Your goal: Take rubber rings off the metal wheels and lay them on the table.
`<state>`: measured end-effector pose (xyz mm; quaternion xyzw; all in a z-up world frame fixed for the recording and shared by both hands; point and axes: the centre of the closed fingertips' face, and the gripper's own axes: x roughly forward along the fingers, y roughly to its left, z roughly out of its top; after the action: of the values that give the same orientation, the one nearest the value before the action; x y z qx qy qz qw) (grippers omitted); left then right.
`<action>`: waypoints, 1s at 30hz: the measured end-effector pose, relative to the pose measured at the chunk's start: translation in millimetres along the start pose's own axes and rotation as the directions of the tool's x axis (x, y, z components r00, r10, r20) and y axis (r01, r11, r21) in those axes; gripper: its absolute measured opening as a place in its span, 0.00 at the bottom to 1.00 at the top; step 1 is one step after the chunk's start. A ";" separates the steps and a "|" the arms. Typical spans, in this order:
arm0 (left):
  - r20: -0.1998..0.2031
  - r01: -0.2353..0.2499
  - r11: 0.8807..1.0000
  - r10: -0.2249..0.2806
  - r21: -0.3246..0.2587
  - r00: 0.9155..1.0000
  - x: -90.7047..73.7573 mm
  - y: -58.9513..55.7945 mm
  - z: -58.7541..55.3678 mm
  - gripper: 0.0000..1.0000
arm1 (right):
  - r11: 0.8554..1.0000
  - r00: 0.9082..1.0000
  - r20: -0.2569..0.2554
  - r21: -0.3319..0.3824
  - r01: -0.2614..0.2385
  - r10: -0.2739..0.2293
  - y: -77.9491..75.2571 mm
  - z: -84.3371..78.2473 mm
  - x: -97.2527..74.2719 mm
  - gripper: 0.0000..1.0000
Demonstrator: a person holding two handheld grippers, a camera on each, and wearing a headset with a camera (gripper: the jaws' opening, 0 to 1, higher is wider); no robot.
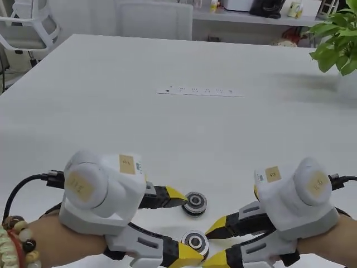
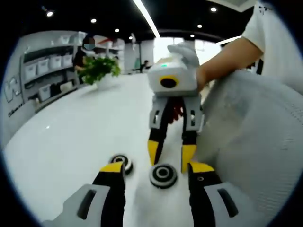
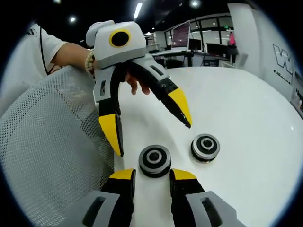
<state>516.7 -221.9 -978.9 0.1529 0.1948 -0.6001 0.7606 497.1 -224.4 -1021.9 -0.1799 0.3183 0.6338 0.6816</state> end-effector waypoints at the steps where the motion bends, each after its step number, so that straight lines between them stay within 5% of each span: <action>1: 0.000 0.001 1.000 -0.001 -0.002 1.000 0.6 -0.3 -0.2 0.53 | 1.000 1.000 0.000 -0.001 0.001 -0.001 0.0 0.3 0.1 0.27; 15: -0.036 0.047 0.999 -0.047 0.001 0.998 11.3 -12.8 -8.2 0.42 | 1.000 1.000 -0.002 0.005 0.010 -0.010 -2.1 -0.3 -1.3 0.26; 22: -0.044 0.037 0.999 -0.037 -0.001 0.998 11.9 -11.1 -10.5 0.40 | 1.000 1.000 0.001 0.005 0.014 -0.014 -3.0 0.4 -2.0 0.26; 25: -0.043 0.039 0.999 -0.039 0.000 0.998 11.8 -10.6 -11.3 0.29 | 1.000 1.000 0.002 0.000 0.017 -0.017 -3.8 1.0 -2.0 0.26; 30: -0.049 0.029 1.000 -0.029 -0.004 0.998 13.8 -9.2 -13.2 0.26 | 1.000 1.000 0.000 -0.012 0.020 -0.020 -3.9 2.6 -2.2 0.26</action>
<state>509.1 -229.6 -997.1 0.1633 0.2167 -0.6068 0.7471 501.4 -224.9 -1019.2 -0.1873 0.3128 0.6289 0.6867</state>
